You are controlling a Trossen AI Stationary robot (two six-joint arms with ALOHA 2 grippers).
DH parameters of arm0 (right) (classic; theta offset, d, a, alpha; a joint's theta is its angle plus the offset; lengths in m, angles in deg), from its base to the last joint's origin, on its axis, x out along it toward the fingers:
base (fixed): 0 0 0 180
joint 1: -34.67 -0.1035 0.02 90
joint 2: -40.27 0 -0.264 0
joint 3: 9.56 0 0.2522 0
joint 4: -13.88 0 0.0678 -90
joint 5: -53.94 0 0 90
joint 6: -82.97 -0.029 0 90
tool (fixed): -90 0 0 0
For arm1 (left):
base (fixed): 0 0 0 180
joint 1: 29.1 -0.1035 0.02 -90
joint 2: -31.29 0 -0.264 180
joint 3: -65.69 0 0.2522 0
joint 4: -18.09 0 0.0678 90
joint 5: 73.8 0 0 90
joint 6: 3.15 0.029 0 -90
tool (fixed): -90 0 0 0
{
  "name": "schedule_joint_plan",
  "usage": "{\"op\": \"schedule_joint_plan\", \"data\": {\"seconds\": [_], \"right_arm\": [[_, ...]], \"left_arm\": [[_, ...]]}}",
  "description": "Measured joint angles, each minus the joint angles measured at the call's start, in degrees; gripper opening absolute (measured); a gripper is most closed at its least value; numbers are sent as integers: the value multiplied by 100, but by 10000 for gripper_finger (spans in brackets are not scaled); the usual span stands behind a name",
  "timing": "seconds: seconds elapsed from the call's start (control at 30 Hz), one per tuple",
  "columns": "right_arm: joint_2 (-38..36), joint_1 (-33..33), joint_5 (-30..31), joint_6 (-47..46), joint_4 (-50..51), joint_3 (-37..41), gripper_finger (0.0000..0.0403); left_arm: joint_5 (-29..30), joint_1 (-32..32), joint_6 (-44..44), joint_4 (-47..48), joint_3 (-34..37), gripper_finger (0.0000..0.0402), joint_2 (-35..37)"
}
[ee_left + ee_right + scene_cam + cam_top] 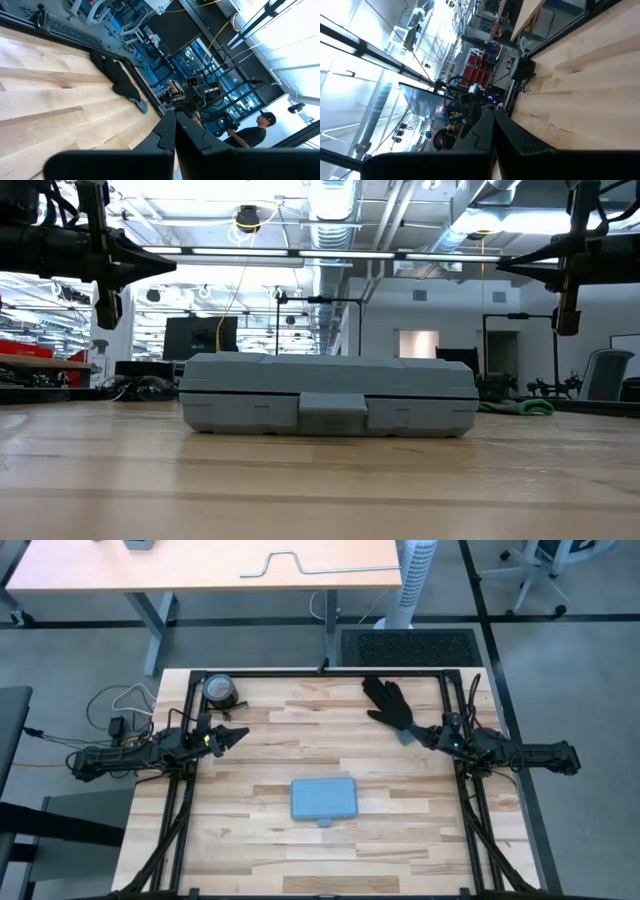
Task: Prefit tool cases
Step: Open the gray toolbox
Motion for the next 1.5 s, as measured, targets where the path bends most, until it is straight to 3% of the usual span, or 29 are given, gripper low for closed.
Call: {"op": "schedule_joint_plan", "data": {"seconds": [0.13,0.43,0.63,0.83,1.0,1.27,1.5], "right_arm": [[0,8,-3,161,-13,-1,16],[0,-1,-96,-462,-21,-1,16],[0,-175,-249,351,-229,-1,16],[-4,-263,-246,1394,-1067,-20,16],[-2,-256,-243,1975,-1052,-292,16],[161,-173,-224,2029,-686,-598,16],[744,-35,-229,2060,-261,-1147,16]], "left_arm": [[2,0,0,0,0,0,0],[2,0,394,2,0,0,-1],[2,0,490,4,-1,0,-4],[4,0,481,4,-2,0,-4],[-6,0,391,4,-2,0,-4],[-298,0,449,73,-133,0,-82],[-298,-1,817,-37,-512,0,-482]]}}
